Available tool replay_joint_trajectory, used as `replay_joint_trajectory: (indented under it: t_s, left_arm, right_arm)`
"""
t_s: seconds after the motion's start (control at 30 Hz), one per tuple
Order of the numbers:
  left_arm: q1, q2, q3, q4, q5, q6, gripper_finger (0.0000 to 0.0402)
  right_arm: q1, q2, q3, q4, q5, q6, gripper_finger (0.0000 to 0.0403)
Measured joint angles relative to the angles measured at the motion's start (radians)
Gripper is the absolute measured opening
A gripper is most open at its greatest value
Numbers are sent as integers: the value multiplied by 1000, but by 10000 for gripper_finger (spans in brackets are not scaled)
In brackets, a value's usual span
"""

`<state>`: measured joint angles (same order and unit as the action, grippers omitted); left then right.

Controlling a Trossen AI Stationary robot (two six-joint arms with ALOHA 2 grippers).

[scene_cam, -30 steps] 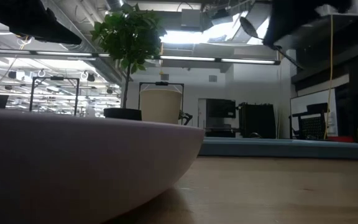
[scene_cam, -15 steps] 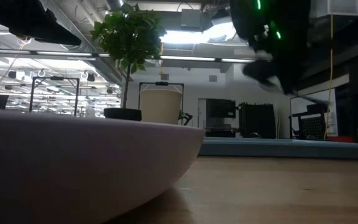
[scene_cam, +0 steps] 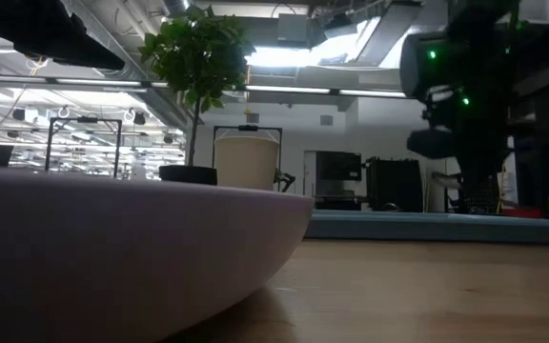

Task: Pick and place plate/cup/fork/spoon on tray
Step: Put the spoon to the right side of the fork, then put the plate on the center of the tray

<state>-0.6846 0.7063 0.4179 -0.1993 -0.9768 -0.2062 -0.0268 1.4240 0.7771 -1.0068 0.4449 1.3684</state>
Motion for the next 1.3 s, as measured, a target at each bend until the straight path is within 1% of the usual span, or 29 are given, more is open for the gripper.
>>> replay_joint_trajectory:
  t_s: [0.07, 0.17, 0.23, 0.43, 0.5, 0.63, 0.73, 0.83, 1.13, 1.3]
  left_arm:
    - [0, 0, 0, 0, 0, 0, 73]
    - [0, 0, 0, 0, 0, 0, 73]
    - [0, 0, 0, 0, 1, 0, 73]
    - [0, 0, 0, 0, 1, 0, 73]
    - [0, 0, 0, 0, 1, 0, 73]
    - [0, 0, 0, 0, 2, 0, 73]
    - [0, 0, 0, 0, 2, 0, 73]
    - [0, 0, 0, 0, 2, 0, 73]
    - [0, 0, 0, 0, 2, -1, 73]
    - [0, 0, 0, 0, 2, 0, 73]
  right_arm:
    - [-9, -8, -45, 63, -30, -18, 2]
    - [-12, -9, -93, 166, -24, -27, 2]
    - [-17, -9, -112, 171, -2, -13, 2]
    - [-45, -9, -145, 191, 1, 18, 3]
    - [-51, -9, -158, 211, -3, 32, 10]
    - [-52, -9, -177, 250, -1, 40, 40]
    - [-52, -9, -183, 249, 12, 68, 57]
    - [-52, -9, -189, 248, 39, 102, 66]
    - [-52, -12, -185, 242, 59, 94, 66]
    - [-49, -18, -118, 231, 70, 67, 66]
